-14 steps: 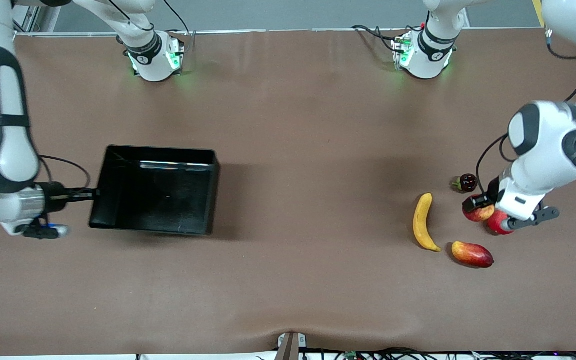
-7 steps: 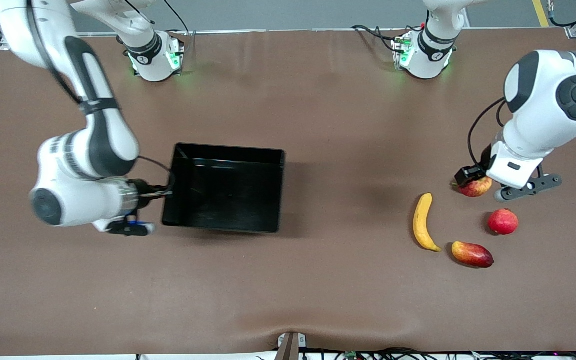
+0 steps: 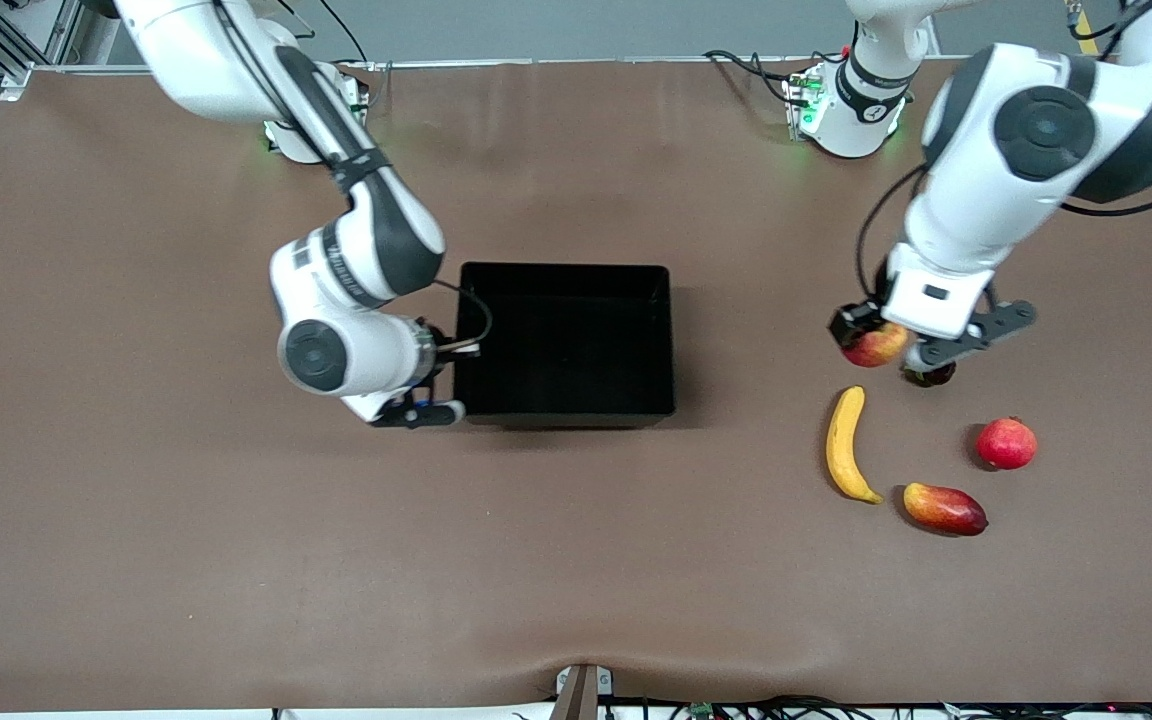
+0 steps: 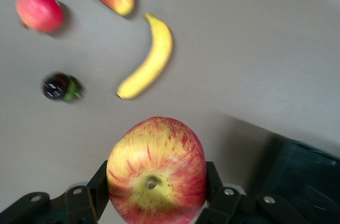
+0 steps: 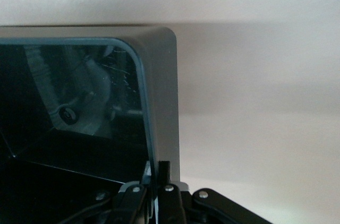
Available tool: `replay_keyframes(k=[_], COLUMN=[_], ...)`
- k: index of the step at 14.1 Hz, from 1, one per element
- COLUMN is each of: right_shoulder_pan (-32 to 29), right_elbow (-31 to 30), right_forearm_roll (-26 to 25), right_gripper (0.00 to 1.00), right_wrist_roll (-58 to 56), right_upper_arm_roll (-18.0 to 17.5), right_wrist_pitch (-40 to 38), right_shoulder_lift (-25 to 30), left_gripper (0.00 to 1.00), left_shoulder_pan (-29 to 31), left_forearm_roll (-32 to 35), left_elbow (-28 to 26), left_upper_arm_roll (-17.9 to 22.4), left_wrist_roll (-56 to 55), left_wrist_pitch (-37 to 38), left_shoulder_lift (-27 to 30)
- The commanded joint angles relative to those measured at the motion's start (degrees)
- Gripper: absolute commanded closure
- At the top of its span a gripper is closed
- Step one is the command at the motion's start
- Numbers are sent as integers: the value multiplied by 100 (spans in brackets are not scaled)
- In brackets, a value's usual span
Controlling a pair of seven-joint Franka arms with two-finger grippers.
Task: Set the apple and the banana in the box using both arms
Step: 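Lift the apple with the left gripper while the right gripper slides the box, then lower the apple into the box, open the left gripper while the right withdraws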
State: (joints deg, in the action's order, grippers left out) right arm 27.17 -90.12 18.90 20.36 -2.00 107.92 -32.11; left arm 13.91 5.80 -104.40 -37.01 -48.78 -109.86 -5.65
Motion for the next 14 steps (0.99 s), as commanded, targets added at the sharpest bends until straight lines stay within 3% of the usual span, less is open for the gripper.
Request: replay_keyframes(k=[1, 3, 4, 5, 7, 11, 14], right_shoulder_pan=[455, 465, 456, 421, 334, -315, -712], right_elbow=[12, 12, 12, 47, 248, 907, 1049], right_forearm_roll=[166, 166, 166, 158, 158, 114, -139], right_gripper=[100, 94, 25, 0, 0, 0, 0], right_wrist_roll=[476, 495, 591, 757, 768, 741, 741], right_upper_arm_roll=[59, 59, 68, 68, 85, 94, 120], right_wrist_pitch=[597, 713, 696, 644, 416, -1042, -1317], right_shoulder_lift=[-365, -463, -472, -446, -385, 19, 397], left_gripper=[100, 100, 100, 100, 100, 100, 100], left_shoulder_pan=[-28, -291, -458, -581, -801, -1223, -1435], left_forearm_roll=[-157, -175, -158, -123, -96, 377, 843], left_elbow=[289, 289, 271, 271, 263, 262, 193], left_upper_arm_roll=[-393, -474, -465, -465, -465, -456, -456], left_wrist_roll=[-640, -1034, -1289, -1466, -1774, -2626, -3057], left_wrist_pitch=[61, -139, -280, -386, -728, -1178, -1300], left_shoulder_lift=[-295, -471, -594, -734, -1050, -1552, -1956])
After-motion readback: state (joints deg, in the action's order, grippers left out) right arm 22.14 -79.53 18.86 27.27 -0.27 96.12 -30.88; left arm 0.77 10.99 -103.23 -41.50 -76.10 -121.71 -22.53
